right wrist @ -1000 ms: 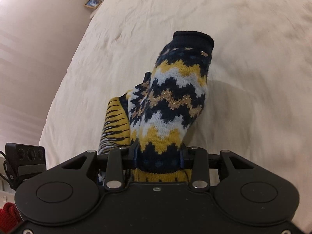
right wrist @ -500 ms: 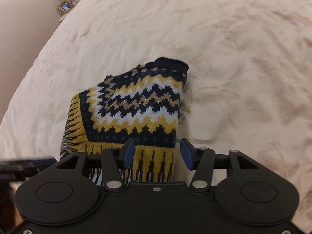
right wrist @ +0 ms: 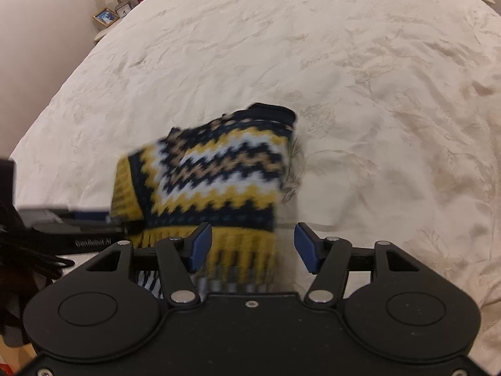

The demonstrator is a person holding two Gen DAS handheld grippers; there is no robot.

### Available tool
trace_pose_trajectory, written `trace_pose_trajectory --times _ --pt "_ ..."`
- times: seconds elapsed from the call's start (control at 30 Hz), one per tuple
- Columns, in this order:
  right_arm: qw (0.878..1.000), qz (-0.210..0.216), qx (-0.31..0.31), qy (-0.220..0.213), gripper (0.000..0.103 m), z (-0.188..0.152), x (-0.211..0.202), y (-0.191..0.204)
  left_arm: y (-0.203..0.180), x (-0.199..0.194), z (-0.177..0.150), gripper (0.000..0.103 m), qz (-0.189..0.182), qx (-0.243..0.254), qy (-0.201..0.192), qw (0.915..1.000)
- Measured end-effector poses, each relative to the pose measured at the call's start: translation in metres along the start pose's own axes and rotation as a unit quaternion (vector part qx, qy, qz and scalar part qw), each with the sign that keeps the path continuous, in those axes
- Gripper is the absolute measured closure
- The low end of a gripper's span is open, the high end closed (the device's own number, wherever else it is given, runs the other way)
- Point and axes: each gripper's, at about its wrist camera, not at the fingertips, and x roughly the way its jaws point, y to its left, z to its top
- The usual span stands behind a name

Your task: Fold small clothes

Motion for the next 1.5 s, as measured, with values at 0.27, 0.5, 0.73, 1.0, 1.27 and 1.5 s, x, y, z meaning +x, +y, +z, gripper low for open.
trace_pose_trajectory --times 0.27,0.5,0.73,1.0,1.27,1.5 --pt "0.999 -0.046 0.007 0.017 0.037 0.026 0.050 0.000 0.011 0.002 -0.004 0.035 -0.023 -0.016 0.001 0.9996" --pt "0.995 -0.065 -0.014 0.068 0.036 0.034 0.103 0.017 0.018 0.004 -0.005 0.031 -0.039 -0.026 0.005 0.9989" --pt "0.998 -0.063 -0.007 0.027 0.026 0.026 0.069 0.017 0.023 -0.013 0.000 0.032 -0.054 -0.038 0.013 0.9978" --pt "0.999 -0.039 0.009 -0.020 0.008 -0.001 0.018 0.026 0.022 -0.040 -0.006 0.024 -0.045 -0.033 0.001 0.9985" --pt "0.999 -0.023 -0.002 -0.047 0.000 -0.011 -0.008 0.028 0.015 -0.062 -0.016 0.014 -0.013 -0.033 -0.011 0.9993" --pt "0.997 -0.010 -0.010 -0.077 0.001 -0.018 -0.037 0.022 -0.006 -0.083 -0.034 0.000 0.025 -0.029 -0.018 0.9991"
